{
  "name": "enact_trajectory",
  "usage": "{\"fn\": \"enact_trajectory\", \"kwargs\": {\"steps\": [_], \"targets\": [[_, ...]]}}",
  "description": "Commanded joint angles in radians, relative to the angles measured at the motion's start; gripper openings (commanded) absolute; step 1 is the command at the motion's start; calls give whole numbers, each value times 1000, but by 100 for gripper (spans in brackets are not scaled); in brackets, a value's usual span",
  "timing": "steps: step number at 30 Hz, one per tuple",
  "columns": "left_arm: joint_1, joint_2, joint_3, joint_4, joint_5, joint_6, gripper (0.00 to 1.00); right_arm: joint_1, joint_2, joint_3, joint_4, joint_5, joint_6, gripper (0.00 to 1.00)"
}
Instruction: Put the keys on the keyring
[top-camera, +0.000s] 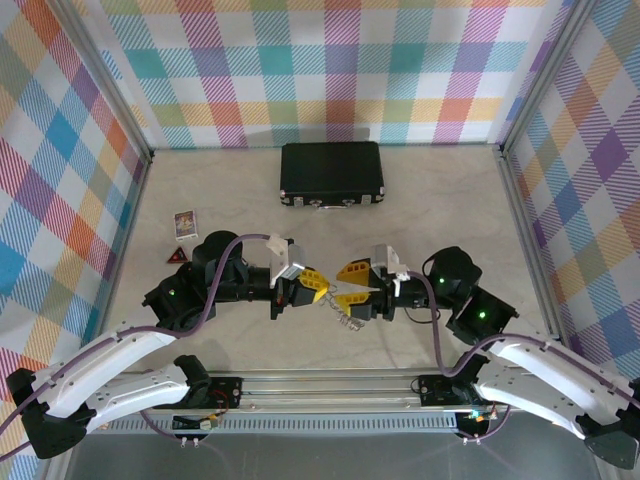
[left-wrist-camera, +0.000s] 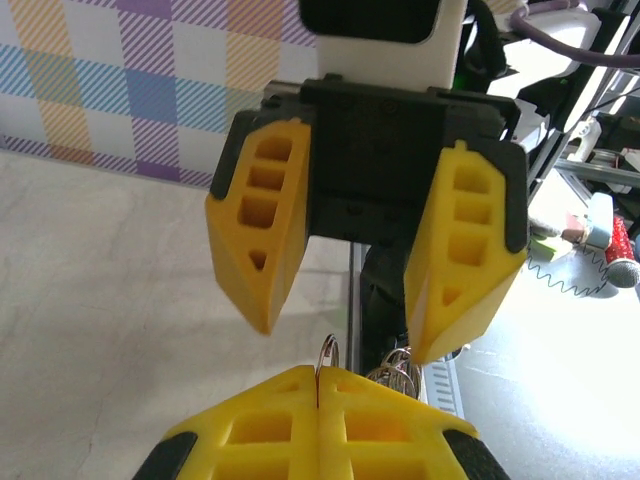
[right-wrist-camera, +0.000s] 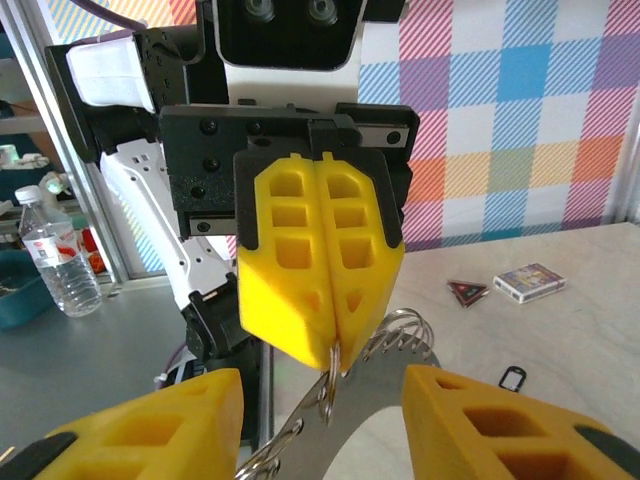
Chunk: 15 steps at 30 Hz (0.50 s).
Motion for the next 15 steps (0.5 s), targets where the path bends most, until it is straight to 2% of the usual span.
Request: {"fn": "enact_trajectory", "kwargs": {"steps": [1,9,15], "targets": [[-3,-22,28,6,-4,19,0,7,-49,32,-78,57,-35,45],[-3,-31,28,-12,-9,23,0,8,-74,55,-162,112,-69,39],[-4,-61,14,-40,-51,12,0,5,-5,117,-232,211,-48,52]]}}
